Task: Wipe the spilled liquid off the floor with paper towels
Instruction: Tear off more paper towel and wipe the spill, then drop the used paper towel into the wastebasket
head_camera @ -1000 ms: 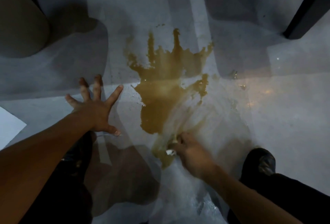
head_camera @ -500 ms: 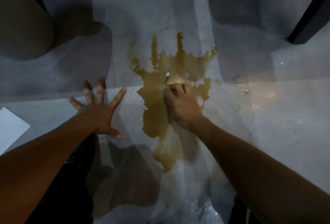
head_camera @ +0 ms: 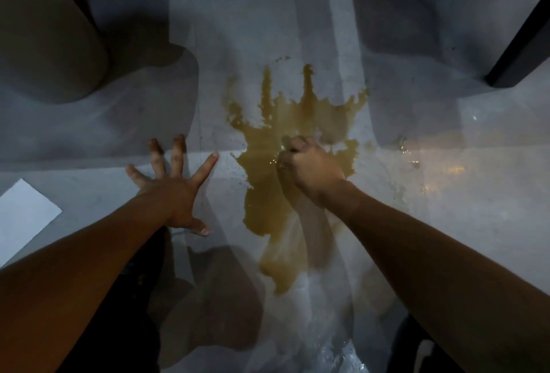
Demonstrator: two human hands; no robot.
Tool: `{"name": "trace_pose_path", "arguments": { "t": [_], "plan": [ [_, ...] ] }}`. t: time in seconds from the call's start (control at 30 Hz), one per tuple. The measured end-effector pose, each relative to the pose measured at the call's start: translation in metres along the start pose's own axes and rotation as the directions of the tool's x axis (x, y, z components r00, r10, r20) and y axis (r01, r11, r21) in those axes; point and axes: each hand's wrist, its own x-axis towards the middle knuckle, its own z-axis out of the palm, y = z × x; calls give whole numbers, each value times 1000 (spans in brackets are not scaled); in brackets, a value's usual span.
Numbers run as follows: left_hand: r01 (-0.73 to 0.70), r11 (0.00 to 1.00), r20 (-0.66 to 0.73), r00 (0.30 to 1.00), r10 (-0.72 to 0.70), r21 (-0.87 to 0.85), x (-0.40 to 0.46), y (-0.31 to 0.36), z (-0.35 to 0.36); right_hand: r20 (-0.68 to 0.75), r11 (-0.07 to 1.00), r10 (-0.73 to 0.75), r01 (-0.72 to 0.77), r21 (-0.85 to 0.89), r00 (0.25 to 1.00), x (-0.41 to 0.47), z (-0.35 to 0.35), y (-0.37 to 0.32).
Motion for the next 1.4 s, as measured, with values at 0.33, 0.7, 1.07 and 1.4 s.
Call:
{"name": "trace_pose_path", "arguments": {
  "t": [0.33,0.7,1.07,1.4],
  "plan": [
    [-101,989,-243,967,74,-103,-11,-18,-1,-266,713,612,-373,593,745,0,-48,26],
    [-198,808,-682,665,-306,-555,-38,-119,-20,-509,601,386,209,772,769,72,-178,-112],
    [-63,617,-558,504,-659,-784,-79,-187,38,-663,746,-76,483,458,745,196,-283,-280],
    [8,570,-484,519,-704,-821,-81,-204,53,-803,837,43,417,354,595,138,-176,-281]
  ]
}}
